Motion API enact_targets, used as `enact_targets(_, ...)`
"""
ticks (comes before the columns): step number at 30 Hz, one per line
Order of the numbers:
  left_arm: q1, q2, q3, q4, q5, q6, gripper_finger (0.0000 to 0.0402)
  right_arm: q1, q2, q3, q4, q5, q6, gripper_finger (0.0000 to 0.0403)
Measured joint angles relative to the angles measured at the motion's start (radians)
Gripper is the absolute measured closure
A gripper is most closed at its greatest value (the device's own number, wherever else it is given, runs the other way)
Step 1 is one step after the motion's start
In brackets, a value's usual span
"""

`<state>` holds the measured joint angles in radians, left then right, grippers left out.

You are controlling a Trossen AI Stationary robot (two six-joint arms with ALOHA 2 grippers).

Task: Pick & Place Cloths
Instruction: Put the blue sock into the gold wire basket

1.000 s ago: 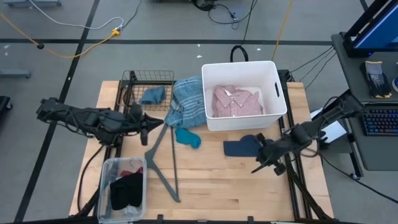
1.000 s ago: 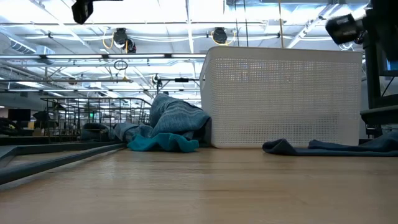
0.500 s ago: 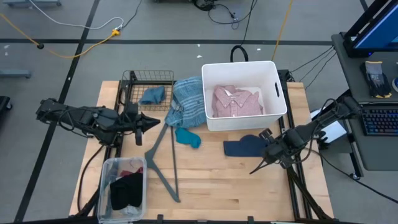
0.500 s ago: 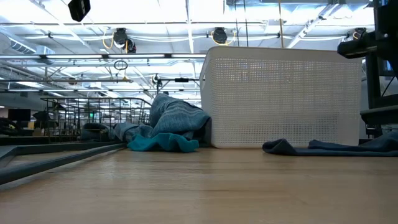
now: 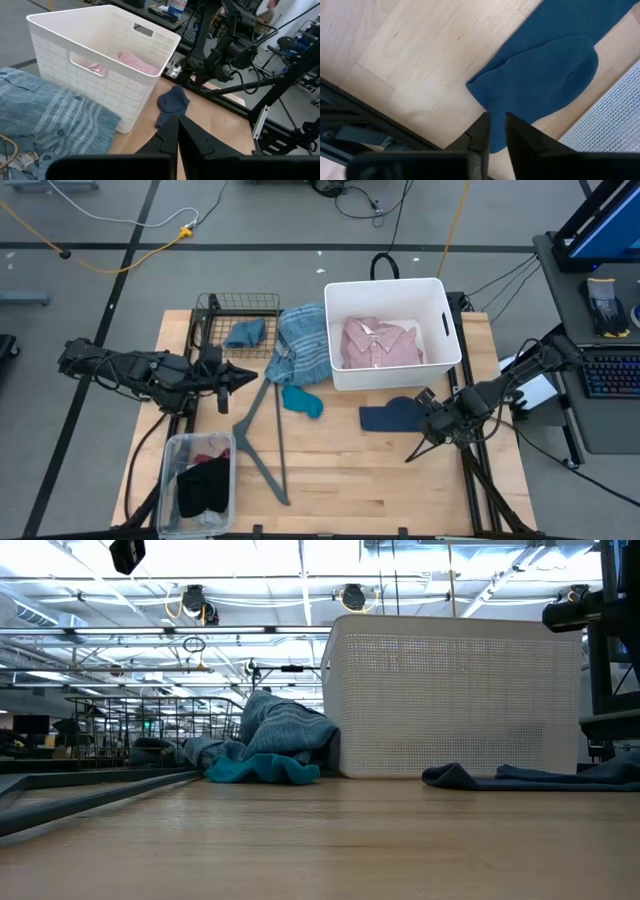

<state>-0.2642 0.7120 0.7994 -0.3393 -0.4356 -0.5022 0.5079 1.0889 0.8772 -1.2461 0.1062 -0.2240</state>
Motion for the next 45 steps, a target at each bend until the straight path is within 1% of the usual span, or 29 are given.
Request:
enact_targets(6, 0.000, 0.000, 0.000, 0.000, 0.000, 0.000, 0.0384, 0.000, 0.000, 0.000, 0.005, -0.001, 0.001, 0.0290)
enact_targets(12, 0.000, 0.000, 0.000, 0.000, 0.000, 0.000, 0.0399, 0.000, 0.000, 0.000, 0.058, 0.000, 0.002, 0.0230)
enact_targets(19, 0.000, 0.000, 0.000, 0.000, 0.000, -0.003, 0.0384, 0.000, 0.000, -0.009, 0.072, 0.005, 0.002, 0.0185)
enact_targets(24, 0.000, 0.000, 0.000, 0.001, 0.000, -0.006, 0.0381, 0.000, 0.000, -0.078, 0.088, 0.011, -0.007, 0.0169)
enact_targets(26, 0.000, 0.000, 0.000, 0.001, 0.000, -0.006, 0.0381, 0.000, 0.000, -0.113, 0.113, 0.056, -0.019, 0.0166)
enact_targets(29, 0.000, 0.000, 0.000, 0.001, 0.000, -0.011, 0.0380, 0.000, 0.000, -0.162, 0.164, 0.153, -0.028, 0.0165)
enact_targets(31, 0.000, 0.000, 0.000, 0.001, -0.001, -0.022, 0.0380, 0.000, 0.000, -0.189, 0.200, 0.185, -0.028, 0.0165)
enact_targets(33, 0.000, 0.000, 0.000, 0.001, -0.001, -0.028, 0.0380, -0.001, 0.000, -0.215, 0.226, 0.176, -0.031, 0.0165)
enact_targets(38, 0.000, 0.000, 0.000, 0.001, -0.001, -0.038, 0.0380, 0.000, 0.000, -0.232, 0.223, 0.075, -0.097, 0.0165)
enact_targets(45, 0.000, 0.001, 0.000, 0.001, -0.009, -0.030, 0.0380, -0.005, 0.000, -0.233, 0.245, 0.072, -0.104, 0.0165)
